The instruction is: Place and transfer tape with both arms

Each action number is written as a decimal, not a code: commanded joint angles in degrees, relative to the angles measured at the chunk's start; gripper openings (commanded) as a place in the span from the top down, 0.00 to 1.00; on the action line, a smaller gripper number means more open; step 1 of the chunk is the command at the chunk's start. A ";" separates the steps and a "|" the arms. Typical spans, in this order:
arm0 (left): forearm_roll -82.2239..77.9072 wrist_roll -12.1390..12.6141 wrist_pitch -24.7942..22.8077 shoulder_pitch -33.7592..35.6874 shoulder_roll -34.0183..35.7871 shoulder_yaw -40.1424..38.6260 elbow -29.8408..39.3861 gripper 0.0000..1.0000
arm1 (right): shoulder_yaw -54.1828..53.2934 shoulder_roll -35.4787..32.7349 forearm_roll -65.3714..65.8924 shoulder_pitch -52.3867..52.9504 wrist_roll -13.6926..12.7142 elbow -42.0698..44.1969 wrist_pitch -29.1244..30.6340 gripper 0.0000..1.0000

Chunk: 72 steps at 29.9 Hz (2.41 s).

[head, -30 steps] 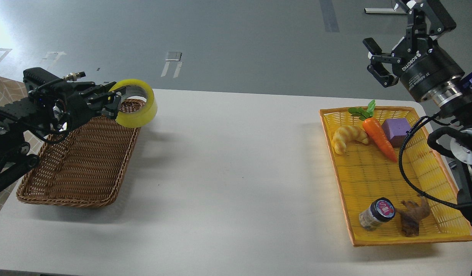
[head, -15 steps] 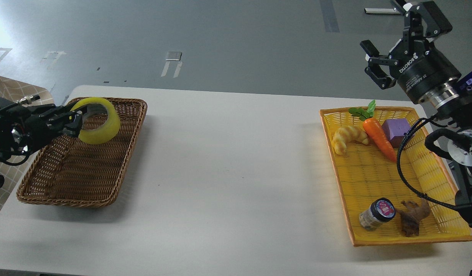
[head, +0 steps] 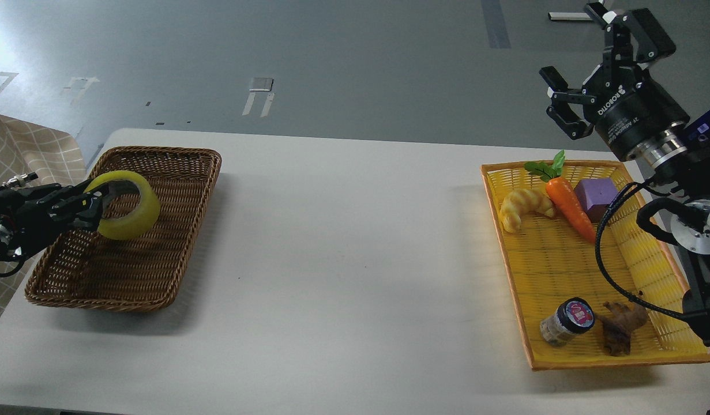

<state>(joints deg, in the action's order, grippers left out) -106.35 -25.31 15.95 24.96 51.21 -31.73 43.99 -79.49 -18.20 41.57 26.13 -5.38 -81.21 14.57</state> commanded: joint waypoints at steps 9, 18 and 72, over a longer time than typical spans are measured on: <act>0.00 -0.79 0.40 -0.09 -2.34 0.00 -2.68 0.61 | -0.23 -0.17 0.00 -0.81 0.02 -0.09 -0.07 0.00; 0.00 -2.69 2.50 0.00 -4.71 0.00 -8.29 0.41 | -0.31 -0.26 0.00 -1.52 0.02 0.00 -0.07 0.00; 74.43 5.80 -26.64 25.32 -36.26 -10.61 16.92 0.02 | -0.84 1.41 0.00 -0.55 0.89 0.09 3.18 0.00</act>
<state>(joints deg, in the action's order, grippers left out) -36.68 -20.47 -4.68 50.67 16.10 -38.14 60.98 -80.18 -17.58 41.56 24.91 -4.57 -81.13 17.79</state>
